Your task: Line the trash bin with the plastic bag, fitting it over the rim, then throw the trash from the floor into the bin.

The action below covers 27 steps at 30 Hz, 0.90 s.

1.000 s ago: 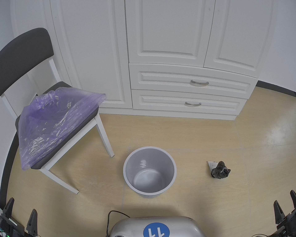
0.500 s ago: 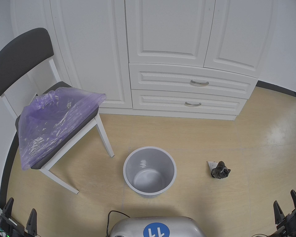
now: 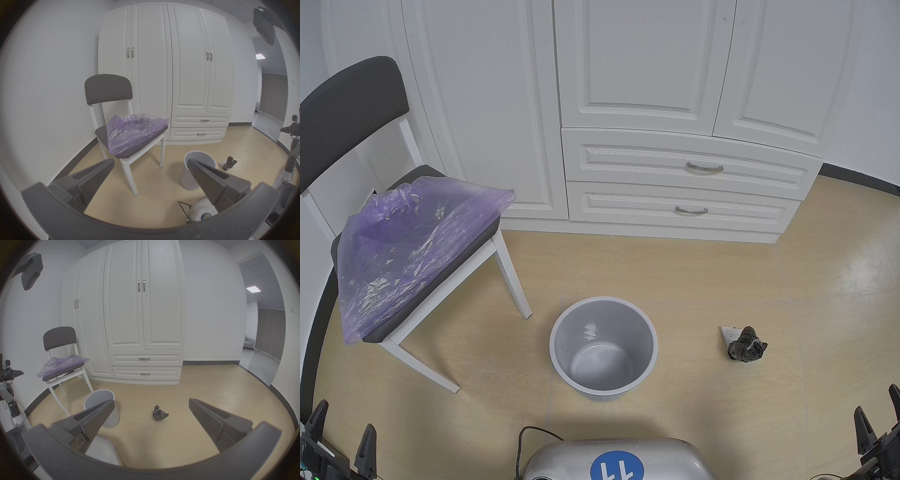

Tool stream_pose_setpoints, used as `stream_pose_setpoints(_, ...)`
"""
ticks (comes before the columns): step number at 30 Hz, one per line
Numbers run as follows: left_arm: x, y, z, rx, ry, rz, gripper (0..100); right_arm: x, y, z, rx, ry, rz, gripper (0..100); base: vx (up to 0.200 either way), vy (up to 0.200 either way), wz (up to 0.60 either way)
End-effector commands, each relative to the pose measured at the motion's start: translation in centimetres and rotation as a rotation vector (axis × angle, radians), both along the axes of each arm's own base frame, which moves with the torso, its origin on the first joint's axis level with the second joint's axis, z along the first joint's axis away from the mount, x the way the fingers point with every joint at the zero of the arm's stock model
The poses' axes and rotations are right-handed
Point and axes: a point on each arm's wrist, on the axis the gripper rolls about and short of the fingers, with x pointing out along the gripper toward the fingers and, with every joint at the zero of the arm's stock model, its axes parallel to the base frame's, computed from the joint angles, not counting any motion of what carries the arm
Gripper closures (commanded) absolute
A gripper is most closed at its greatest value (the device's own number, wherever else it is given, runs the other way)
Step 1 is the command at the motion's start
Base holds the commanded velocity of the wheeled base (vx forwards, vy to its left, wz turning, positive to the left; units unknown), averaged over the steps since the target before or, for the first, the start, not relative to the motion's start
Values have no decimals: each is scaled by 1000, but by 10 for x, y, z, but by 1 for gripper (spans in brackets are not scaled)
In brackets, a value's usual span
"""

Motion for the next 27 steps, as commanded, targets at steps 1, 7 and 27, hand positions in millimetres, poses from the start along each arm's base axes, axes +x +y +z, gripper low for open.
stream_pose_setpoints(1,0,0,-5,-3,2,1,0,0,0,-5,3,-2,-1,0,0,0,0)
stream_pose_setpoints(7,0,0,-5,34,-2,-17,0,0,0,-5,-33,-1,2,0,0,0,0)
stream_pose_setpoints(27,-20,1,67,58,-182,24,0,-10,2,58,47,-155,133,0,0,0,0)
